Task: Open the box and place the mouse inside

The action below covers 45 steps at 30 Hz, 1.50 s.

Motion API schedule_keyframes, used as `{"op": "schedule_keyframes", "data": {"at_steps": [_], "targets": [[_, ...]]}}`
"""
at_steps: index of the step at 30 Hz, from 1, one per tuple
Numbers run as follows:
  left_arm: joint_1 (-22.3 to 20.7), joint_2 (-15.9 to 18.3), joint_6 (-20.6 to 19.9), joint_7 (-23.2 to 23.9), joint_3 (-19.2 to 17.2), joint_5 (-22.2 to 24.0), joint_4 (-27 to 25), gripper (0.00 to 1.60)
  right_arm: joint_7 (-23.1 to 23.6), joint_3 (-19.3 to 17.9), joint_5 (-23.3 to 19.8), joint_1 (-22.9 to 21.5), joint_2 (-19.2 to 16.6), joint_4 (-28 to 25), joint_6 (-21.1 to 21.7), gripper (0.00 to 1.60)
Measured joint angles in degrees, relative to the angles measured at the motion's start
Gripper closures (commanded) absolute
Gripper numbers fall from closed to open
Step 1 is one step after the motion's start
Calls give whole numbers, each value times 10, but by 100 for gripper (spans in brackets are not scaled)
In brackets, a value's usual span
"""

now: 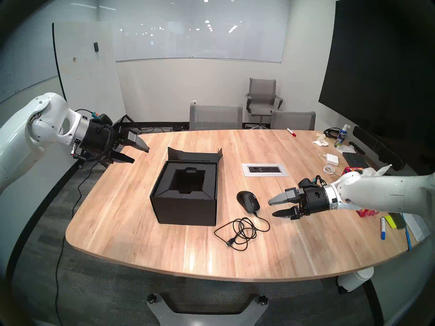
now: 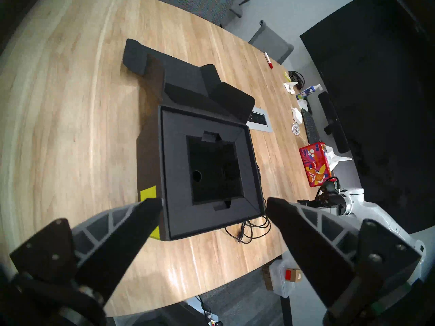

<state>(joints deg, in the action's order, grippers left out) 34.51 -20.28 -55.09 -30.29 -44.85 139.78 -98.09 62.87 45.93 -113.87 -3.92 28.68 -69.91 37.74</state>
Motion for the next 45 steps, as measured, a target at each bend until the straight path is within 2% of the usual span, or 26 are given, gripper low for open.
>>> {"op": "schedule_keyframes", "data": {"at_steps": [23,45], "targets": [[-9,3,0,210,23,-235,57,0,0,0,0,0,0,0,0,0],[-28,6,0,422,53,-431,83,0,0,0,0,0,0,0,0,0]]}}
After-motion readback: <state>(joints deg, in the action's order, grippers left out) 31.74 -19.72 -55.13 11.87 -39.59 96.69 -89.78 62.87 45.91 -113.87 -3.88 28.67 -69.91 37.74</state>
